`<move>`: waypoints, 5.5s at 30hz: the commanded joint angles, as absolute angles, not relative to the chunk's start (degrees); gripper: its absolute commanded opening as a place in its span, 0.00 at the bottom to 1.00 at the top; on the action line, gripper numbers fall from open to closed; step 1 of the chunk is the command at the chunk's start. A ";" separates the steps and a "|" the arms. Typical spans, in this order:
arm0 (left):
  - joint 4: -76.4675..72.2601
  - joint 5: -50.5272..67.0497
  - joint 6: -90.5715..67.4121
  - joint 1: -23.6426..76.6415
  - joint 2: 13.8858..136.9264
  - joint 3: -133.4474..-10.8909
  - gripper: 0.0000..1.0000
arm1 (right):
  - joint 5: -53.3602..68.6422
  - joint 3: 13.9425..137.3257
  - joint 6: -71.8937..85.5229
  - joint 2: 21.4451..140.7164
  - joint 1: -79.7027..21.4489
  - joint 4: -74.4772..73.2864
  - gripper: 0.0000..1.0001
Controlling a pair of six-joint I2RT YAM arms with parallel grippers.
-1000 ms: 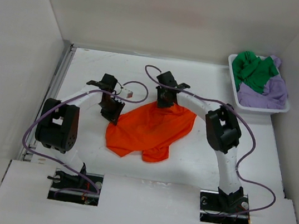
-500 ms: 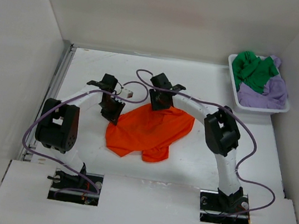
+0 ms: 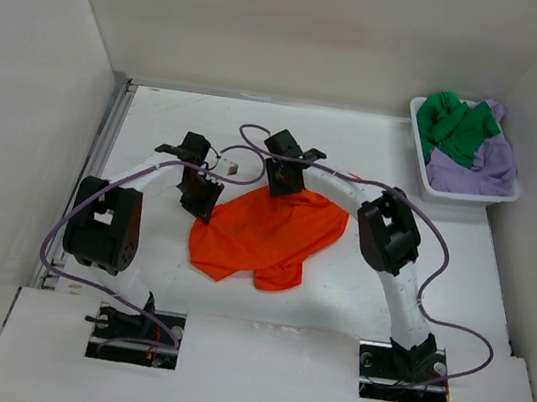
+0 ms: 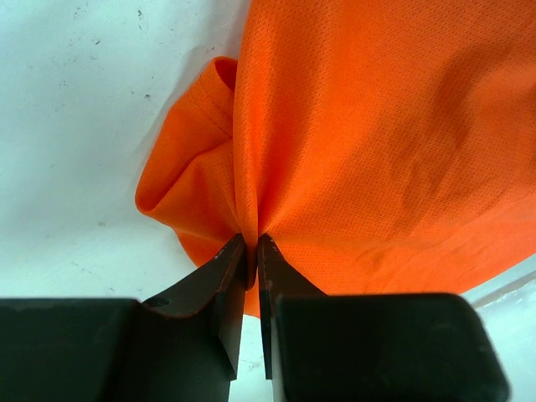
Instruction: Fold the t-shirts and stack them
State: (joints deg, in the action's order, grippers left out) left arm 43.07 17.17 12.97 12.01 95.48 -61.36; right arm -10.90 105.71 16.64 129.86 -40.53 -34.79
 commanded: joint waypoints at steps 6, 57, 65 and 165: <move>42.28 17.58 12.04 11.47 93.34 -63.63 0.09 | -12.74 107.40 16.52 130.78 -41.00 -37.00 0.37; 42.19 17.49 12.74 11.38 93.43 -62.49 0.10 | -12.92 104.15 19.16 125.25 -37.57 -32.17 0.24; 42.19 17.49 12.74 11.56 93.51 -62.23 0.10 | -13.18 102.39 19.95 124.01 -36.87 -30.94 0.26; 42.63 16.26 13.54 11.20 92.81 -61.96 0.10 | -7.12 97.03 23.20 124.37 -34.85 -27.69 0.00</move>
